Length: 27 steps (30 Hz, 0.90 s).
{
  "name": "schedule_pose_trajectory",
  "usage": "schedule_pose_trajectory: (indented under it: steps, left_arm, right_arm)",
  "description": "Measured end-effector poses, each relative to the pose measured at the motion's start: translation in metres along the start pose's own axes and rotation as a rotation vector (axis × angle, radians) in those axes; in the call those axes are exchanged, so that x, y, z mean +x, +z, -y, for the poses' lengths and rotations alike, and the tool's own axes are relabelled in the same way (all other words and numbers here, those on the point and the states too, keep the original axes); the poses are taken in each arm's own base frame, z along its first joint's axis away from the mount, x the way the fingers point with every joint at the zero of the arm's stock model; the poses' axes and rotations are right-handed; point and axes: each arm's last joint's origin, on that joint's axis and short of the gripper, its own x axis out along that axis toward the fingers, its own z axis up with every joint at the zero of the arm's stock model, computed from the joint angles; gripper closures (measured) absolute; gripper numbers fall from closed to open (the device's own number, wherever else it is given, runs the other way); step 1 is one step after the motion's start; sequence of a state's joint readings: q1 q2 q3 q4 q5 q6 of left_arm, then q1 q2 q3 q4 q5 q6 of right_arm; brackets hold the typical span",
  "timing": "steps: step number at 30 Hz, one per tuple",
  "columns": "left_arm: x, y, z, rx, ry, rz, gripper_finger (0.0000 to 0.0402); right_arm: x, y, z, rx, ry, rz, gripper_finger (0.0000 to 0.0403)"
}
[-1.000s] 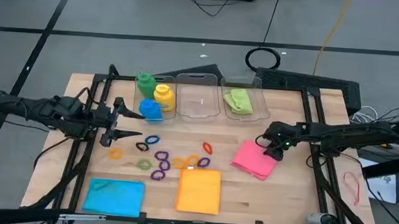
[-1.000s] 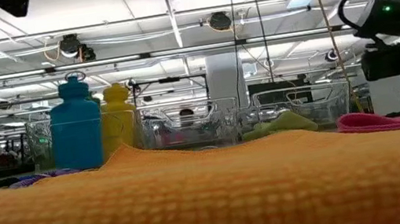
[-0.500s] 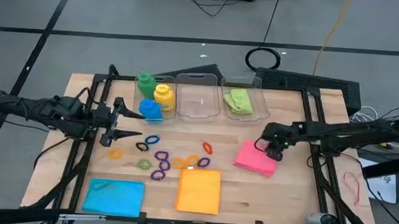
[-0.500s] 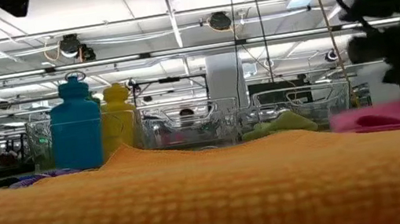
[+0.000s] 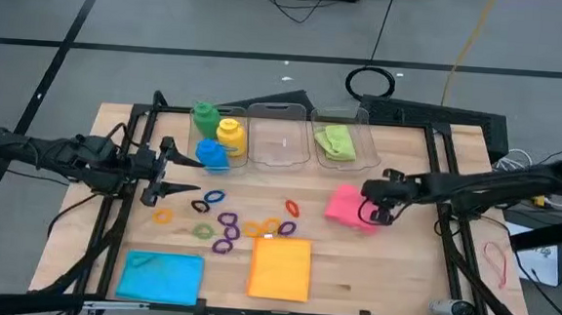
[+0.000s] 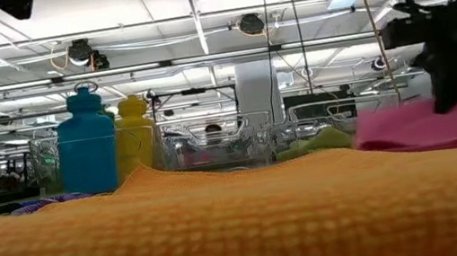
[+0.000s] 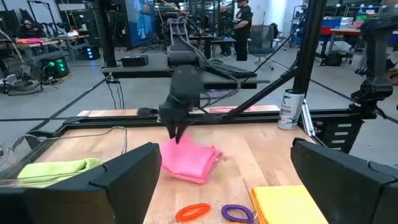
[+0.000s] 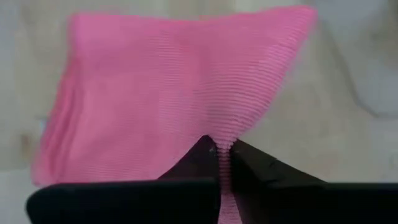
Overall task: Pick & Place Sports Items
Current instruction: Fold the pink cloth
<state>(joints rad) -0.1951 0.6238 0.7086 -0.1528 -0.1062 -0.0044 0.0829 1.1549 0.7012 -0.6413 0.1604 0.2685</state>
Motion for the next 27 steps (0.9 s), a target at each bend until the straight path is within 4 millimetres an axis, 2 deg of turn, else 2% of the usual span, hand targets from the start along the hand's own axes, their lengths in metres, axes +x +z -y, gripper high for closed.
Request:
schedule_pose_trajectory:
  steps: [11, 19, 27]
  left_arm:
    - [0.000, 0.000, 0.000, 0.000, 0.000, 0.000, 0.0105]
    - [0.000, 0.000, 0.000, 0.000, 0.000, 0.000, 0.0105]
    - [0.000, 0.000, 0.000, 0.000, 0.000, 0.000, 0.0105]
  right_arm:
    - [0.024, 0.006, -0.038, -0.155, 0.084, 0.053, 0.0403]
    - [0.022, 0.005, -0.055, -0.204, 0.143, 0.093, 0.0403]
    - [0.016, 0.007, -0.075, -0.249, 0.339, 0.160, 0.0403]
